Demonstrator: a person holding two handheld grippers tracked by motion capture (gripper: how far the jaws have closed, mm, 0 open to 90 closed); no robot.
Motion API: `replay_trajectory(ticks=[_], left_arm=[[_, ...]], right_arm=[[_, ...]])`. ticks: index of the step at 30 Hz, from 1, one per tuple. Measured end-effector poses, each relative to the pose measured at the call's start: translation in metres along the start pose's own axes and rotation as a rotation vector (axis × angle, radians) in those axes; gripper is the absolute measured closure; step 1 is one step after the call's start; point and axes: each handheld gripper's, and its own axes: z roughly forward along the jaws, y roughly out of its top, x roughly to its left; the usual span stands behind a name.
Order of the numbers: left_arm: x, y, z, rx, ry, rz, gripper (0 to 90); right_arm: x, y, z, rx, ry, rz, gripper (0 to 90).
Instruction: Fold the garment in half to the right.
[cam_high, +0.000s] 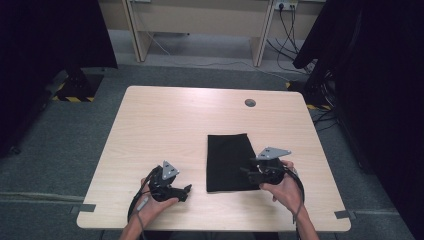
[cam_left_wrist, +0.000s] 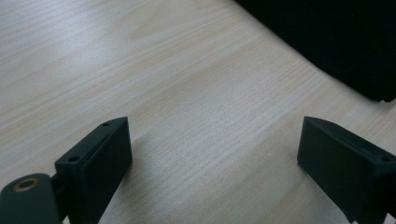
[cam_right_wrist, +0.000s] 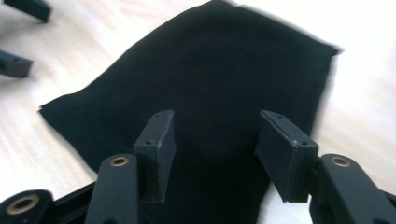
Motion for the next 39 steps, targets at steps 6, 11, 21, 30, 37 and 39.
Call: replay_trajectory(ticks=[6,11,21,30,37,39], left_arm=[[0.000,0.000,0.000,0.000,0.000,0.000,8.8],[0.000,0.000,0.000,0.000,0.000,0.000,8.8],[0.003,-0.004,-0.004,-0.002,0.001,-0.007,9.3],[0.008,-0.010,-0.011,0.000,0.014,-0.020,8.9],[0.009,-0.011,-0.011,0.013,0.033,-0.037,4.2],[0.009,-0.011,-0.011,0.013,0.033,-0.037,4.0]], right_arm=[[-0.003,-0.014,0.022,0.084,-0.011,0.025,42.3],[-0.003,-0.016,0.022,0.073,-0.011,0.029,40.6],[0.002,0.004,0.024,0.038,-0.020,-0.041,33.8],[-0.003,-0.004,0.039,0.062,0.017,-0.003,30.7],[-0.006,0.001,0.049,0.038,0.023,0.019,30.0],[-0.007,0.005,0.053,0.040,0.020,0.017,30.0]])
